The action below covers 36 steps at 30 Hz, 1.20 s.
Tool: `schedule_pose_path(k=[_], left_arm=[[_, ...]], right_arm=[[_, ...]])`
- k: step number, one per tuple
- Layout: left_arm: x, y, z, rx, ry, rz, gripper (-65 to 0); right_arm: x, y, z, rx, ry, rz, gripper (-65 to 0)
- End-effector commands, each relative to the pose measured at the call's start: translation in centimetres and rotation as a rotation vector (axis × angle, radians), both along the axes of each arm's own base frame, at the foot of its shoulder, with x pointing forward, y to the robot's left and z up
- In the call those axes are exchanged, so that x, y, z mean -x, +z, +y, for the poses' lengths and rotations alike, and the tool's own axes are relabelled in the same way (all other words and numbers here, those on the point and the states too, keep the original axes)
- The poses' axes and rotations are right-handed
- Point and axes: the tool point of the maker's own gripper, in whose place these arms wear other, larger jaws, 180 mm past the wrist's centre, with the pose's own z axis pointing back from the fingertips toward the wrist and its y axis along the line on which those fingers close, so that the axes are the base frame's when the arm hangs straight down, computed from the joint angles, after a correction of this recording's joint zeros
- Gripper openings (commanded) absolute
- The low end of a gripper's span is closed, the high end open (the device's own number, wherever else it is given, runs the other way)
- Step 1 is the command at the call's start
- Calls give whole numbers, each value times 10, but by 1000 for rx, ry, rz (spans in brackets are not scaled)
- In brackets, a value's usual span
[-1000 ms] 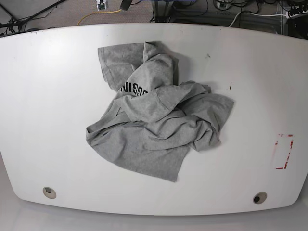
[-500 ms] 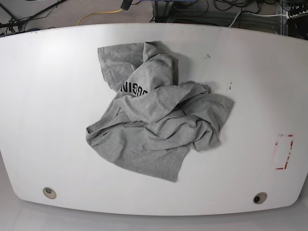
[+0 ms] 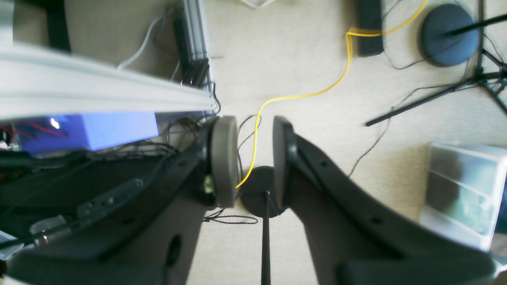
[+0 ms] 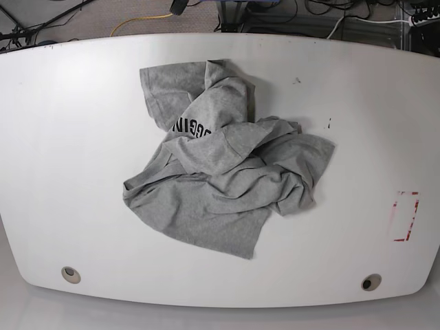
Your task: Fold the T-shirt properly
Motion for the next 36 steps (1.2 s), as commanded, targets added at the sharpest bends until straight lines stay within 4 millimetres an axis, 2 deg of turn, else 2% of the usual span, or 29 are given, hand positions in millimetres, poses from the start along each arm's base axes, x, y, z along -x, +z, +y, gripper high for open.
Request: schedule_pose_path(k=[1,4,6,13,17,20,24,28,30,36], left_arm=[[-4,20,-5,8,-15,-38,-147],[-15,36,-10,16,-29,-79,-147],[-22,43,-13,19,-34,-102,-147],[-45,65,-21,32,-45,-187,-147],[-46,66,-21,33,-45,-190,-146],[-45,64,-23,38,-45,-187,-144],[-55,65,-26,47,-31,-218,-143],[-63,66,-25,42,-31,-240,-65],[-66,66,-25,42,-31,-247,-36],[-67,66,-25,41,-30,-250,-32]], right_arm=[[-12,19,0,-11,-9,-47,-503],[-28,32,-1,-15,-16,-93,-503],[-37,39,-9,4,-20,-121,-503],[-93,60,-29,61,-24,-249,-503],[-133,70,-38,91,-14,-326,-499],[-163,75,-38,84,26,-373,-498],[-206,76,-35,66,90,-394,-498],[-242,78,-35,71,148,-377,-495],[-257,81,-36,82,188,-367,-472],[-304,96,-36,109,245,-367,-311]])
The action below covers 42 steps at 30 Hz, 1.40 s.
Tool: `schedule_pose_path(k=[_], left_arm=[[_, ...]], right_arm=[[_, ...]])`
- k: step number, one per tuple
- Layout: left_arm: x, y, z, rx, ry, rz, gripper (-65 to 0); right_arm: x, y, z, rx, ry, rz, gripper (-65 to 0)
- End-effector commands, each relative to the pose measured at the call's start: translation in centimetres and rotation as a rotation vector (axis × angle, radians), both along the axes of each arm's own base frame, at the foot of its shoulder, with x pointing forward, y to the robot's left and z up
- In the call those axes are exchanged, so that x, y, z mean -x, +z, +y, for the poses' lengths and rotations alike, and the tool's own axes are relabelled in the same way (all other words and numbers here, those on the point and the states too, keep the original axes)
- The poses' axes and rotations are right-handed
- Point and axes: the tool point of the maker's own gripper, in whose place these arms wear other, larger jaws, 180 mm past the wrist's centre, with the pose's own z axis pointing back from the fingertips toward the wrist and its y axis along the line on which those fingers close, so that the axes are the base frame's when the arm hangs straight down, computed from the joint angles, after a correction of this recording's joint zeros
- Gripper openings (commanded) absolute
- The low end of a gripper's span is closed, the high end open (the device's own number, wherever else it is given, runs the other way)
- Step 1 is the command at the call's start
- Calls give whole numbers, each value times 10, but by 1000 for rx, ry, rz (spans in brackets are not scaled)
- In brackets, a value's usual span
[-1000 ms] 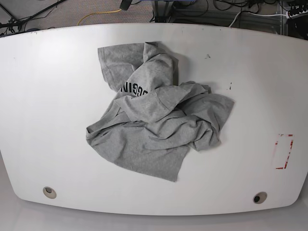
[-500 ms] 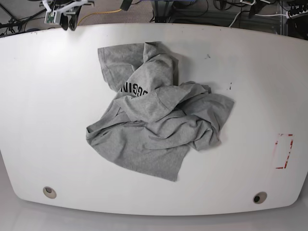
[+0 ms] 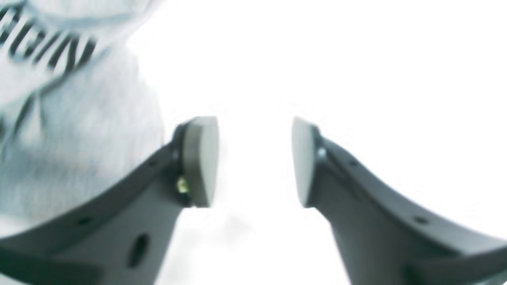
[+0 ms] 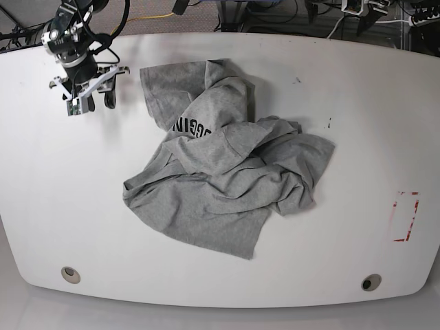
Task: Fold the T-shirt properly
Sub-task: 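Lower the right gripper onto the grey T-shirt and pinch the fabric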
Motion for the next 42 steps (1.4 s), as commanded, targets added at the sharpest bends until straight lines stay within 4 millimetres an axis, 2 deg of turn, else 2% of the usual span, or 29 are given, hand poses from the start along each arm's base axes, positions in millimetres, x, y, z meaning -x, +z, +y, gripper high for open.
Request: schedule_pose_path(k=[1,6,9,10,14,21,24,30,35,39,40,42], left_arm=[[-1,7,0,1,0,-22,-32],[-2,7,0,0,-1,-26,-32],[-13,8,-1,2,-2,-58,-32],[-18,9,-1,1,-3,-70,-32],[-29,9,0,-2,-2,-92,-32],[-47,3,3,-16,8,-83,-32],[-49,3,4,-17,9,-84,-32],[-51,3,4,-21,3,-89,-32],[-63,7,5,-26,-1,-122,-32],[-65,7,5,-27,-2,-125,-32],[-65,7,5,-27,-2,-125,-32],[-65,8,6,-37,-20,-126,-32]], right_arm=[[-18,16,2,12,27,-43,-296],[-51,34,4,37,65,-61,-247],[-71,37,13,32,102,-56,-225],[-78,40,18,46,137,-53,-219],[-99,42,57,61,293,-55,-212],[-118,35,120,44,492,-35,-214],[-123,26,136,24,536,-9,-216],[-134,11,159,-31,575,39,-216],[-139,-2,177,-96,583,83,-219],[-138,-11,183,-121,584,108,-224],[-141,-10,184,-123,584,107,-238],[-143,-8,190,-137,588,103,-323]])
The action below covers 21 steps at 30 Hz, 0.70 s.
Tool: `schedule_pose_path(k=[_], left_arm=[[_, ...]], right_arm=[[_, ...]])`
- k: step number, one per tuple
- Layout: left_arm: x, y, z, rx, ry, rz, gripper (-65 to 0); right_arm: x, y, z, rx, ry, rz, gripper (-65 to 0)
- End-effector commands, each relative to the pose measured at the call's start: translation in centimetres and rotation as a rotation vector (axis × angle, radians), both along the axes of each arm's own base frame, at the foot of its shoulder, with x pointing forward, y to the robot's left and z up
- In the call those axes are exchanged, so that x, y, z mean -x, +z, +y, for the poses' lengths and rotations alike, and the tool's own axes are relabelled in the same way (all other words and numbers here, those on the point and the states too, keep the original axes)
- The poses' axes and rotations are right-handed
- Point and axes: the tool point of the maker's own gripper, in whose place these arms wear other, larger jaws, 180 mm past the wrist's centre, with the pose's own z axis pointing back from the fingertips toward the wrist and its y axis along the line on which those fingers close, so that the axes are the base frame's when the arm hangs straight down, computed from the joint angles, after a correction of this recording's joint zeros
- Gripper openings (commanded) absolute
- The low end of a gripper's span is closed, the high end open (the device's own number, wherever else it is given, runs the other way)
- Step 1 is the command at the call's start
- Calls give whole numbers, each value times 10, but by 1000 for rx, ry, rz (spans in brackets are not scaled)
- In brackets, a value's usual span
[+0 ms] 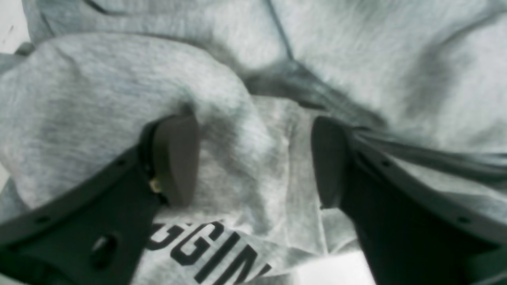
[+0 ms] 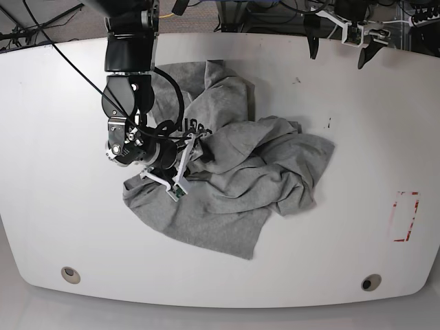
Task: Fold the T-shirt properly
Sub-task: 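Lower the right gripper onto the grey T-shirt and pinch the fabric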
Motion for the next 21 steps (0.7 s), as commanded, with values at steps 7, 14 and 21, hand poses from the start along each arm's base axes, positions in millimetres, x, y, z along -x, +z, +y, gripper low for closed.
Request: schedule_pose_path(k=[7,14,21], left_arm=[[-12,12,2,-21,-33,-54,-32],[-22,16,3,-25,-34,-83,-32],[-23,6,6,-35,-20,-27,-32]], right_arm=[[-10,18,4,-30,-6,-56,-642],[1,27,-12,10,-12,-107,-648],[12,43,-19,52,-6,-162,-650]])
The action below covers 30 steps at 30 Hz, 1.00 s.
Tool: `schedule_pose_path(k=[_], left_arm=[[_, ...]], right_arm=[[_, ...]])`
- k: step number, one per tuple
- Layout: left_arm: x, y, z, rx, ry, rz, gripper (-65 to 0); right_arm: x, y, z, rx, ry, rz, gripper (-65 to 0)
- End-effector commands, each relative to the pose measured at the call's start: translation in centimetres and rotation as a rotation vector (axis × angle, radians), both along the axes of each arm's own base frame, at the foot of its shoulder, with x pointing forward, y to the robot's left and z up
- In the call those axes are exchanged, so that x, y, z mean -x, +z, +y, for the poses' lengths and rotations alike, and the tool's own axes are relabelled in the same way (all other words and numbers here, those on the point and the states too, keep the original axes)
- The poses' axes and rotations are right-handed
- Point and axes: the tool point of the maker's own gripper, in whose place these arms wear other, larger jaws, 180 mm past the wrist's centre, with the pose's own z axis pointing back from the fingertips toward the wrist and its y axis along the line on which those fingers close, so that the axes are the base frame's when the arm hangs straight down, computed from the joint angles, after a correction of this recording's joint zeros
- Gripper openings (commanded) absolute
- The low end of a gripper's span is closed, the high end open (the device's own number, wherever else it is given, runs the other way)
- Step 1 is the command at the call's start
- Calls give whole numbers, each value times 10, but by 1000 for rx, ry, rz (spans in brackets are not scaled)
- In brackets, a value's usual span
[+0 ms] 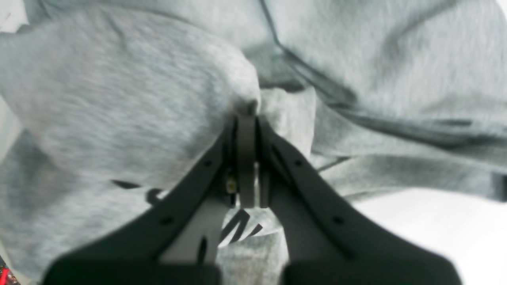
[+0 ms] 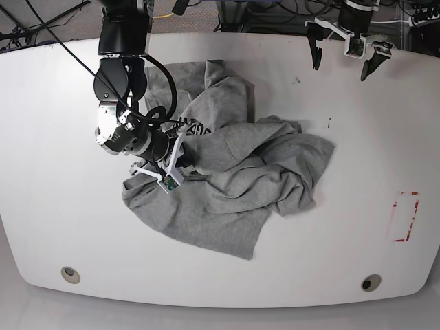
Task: Fold the T-shirt properly
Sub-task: 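Lower the right gripper onto the grey T-shirt and pinch the fabric, then lift the pinched fabric with the right gripper and drag it outward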
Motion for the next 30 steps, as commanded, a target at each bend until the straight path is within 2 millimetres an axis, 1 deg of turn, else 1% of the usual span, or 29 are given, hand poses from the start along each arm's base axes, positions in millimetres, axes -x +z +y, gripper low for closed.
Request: schedule_pose_path(k=[1,3,6,8,12,15,18,22,24,26,27,30], left_arm=[[-4,5,1,-5,0,-12,-32],[-6,3,2,-10,5,2,-32],[-10,3,3,-12,8,-1,-32],[-12,4,3,-12,8,-9,-32],[-17,7,3,-14,7,-24,-32],[-22,9,3,-14,8,-36,-32],[-26,10,3,-14,8,-49,-32],[-27,11,3,-14,8,-52,-32],[-28,11,3,-13,7,-53,-32],[-31,12,2,-12,6,-60,-32],[-30,8,3,-12,8,-53,-32],[-30,5,4,-13,11,-46,-32]], right_arm=[[-5,24,-5,11,-4,-76,-650],[3,30,-13,24,-26,-94,-650],[15,34,-17,31,-36,-109,-650],[27,35,-17,38,-35,-113,-650],[54,33,-16,47,-28,-101,-650],[69,24,-19,52,-37,-66,-650],[80,14,-42,67,-106,-29,-650],[92,5,-78,94,-217,10,-650],[96,3,-100,115,-278,19,-650],[99,3,-114,126,-317,23,-647],[100,2,-121,132,-337,26,-644],[107,-1,-127,140,-355,42,-644]])
